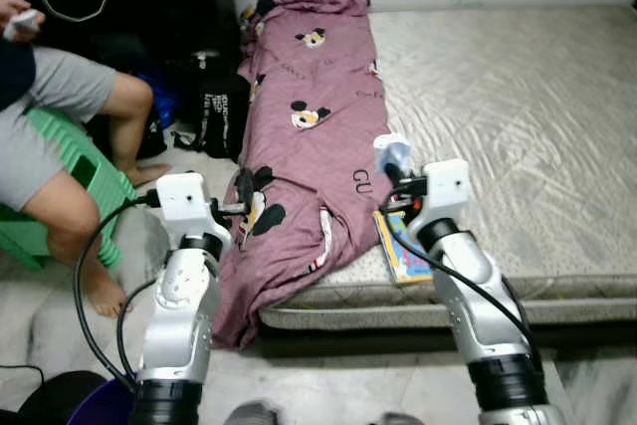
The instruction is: Clean up the room
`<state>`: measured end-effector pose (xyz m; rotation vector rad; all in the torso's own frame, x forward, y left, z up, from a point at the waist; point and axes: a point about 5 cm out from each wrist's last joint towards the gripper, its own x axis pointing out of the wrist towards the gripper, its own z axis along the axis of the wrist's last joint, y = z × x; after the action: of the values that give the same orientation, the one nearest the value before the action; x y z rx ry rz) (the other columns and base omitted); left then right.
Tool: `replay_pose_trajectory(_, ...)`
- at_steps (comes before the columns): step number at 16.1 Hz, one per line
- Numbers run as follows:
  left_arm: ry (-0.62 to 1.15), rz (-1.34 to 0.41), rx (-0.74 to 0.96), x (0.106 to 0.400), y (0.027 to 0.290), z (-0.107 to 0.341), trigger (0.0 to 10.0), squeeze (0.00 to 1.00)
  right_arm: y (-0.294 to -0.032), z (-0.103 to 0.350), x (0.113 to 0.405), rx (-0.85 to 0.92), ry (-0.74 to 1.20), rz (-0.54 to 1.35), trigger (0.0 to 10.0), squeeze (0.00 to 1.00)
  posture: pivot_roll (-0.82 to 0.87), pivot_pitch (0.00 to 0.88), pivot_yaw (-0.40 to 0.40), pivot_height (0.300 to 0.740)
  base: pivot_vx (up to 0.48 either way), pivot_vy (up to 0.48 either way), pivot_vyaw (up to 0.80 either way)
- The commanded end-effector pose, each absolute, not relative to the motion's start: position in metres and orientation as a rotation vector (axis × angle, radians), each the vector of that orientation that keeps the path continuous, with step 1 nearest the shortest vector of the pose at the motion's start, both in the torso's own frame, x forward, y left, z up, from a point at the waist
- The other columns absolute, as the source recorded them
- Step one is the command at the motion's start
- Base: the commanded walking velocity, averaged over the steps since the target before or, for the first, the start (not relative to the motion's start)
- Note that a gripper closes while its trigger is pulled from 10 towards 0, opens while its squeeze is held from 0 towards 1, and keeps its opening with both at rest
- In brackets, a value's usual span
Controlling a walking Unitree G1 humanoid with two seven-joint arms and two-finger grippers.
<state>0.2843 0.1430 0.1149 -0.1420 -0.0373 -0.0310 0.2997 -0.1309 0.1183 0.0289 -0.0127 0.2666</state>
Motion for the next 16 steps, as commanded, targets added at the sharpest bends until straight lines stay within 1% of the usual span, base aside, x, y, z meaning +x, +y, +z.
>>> replay_pose_trajectory(1, -0.031, 0.002, -0.121, 0.283, 0.152, 0.112, 10.0, 0.00, -0.122, 0.122, 0.300, 0.033, -0.028, 0.297, 10.0, 0.00, -0.10, 0.000, 0.029, 0.740, 0.000, 0.000, 0.80)
replay_pose_trajectory(12, -0.019, 0.003, -0.096, 0.282, 0.153, 0.109, 10.0, 0.00, -0.119, 0.123, 0.303, 0.052, -0.036, 0.295, 10.0, 0.00, -0.09, 0.000, 0.038, 0.740, 0.000, 0.000, 0.80)
replay_pose_trajectory(16, -0.024, 0.049, -0.088, 0.277, 0.162, 0.109, 10.0, 0.00, -0.108, 0.123, 0.309, 0.071, -0.035, 0.326, 10.0, 0.00, -0.04, 0.000, 0.005, 0.740, 0.000, 0.000, 0.80)
